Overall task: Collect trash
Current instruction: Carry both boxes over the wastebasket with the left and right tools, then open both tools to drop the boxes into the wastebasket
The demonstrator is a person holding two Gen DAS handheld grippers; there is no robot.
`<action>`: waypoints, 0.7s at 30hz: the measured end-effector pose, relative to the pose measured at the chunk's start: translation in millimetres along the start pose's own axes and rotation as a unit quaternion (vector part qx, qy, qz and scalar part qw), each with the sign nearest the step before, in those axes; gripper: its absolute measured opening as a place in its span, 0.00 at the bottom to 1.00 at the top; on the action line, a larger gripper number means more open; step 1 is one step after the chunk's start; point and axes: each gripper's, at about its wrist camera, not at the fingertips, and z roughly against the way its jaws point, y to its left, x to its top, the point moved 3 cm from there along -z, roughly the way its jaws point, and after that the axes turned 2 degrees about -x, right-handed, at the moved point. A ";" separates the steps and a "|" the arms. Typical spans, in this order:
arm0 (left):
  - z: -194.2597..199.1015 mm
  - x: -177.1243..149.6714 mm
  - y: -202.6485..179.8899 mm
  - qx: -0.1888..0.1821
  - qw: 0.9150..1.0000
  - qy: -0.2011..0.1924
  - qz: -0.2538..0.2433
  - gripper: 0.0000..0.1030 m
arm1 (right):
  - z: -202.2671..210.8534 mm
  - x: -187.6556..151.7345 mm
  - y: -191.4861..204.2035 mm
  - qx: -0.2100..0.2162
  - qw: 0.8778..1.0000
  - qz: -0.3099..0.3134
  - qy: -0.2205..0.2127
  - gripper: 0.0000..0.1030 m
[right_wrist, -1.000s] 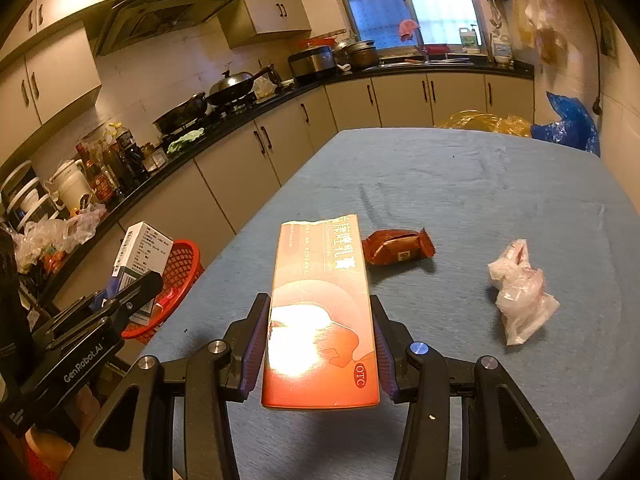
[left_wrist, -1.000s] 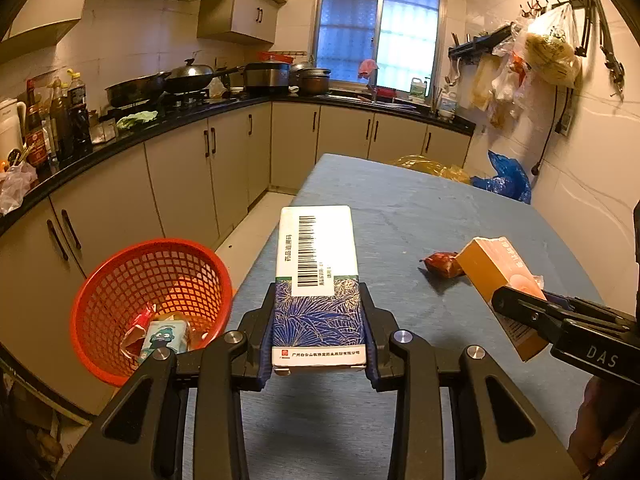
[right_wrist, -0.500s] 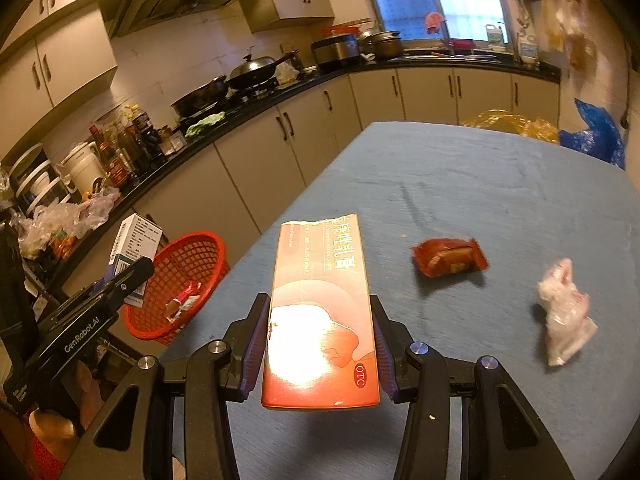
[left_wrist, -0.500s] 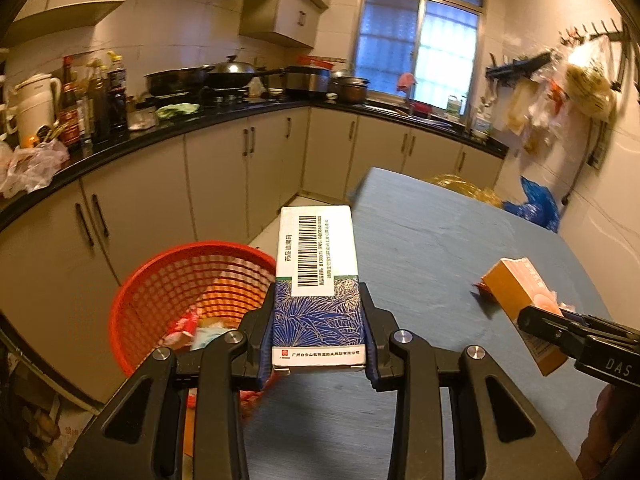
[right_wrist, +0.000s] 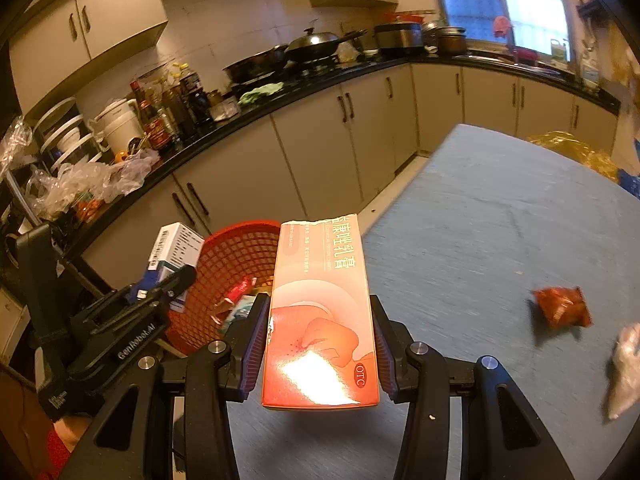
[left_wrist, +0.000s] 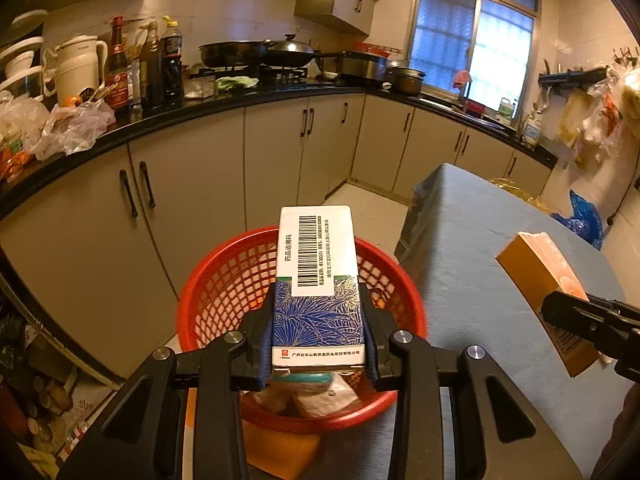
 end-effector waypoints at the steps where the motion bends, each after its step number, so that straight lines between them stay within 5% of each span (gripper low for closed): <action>1: -2.4 -0.3 2.8 0.001 1.000 0.002 0.001 0.32 | -5.0 2.2 4.1 0.002 1.000 0.002 0.003 0.49; 21: -31.5 2.0 40.0 0.013 0.999 0.018 0.027 0.32 | -74.9 28.9 44.1 0.052 0.997 0.001 0.050 0.50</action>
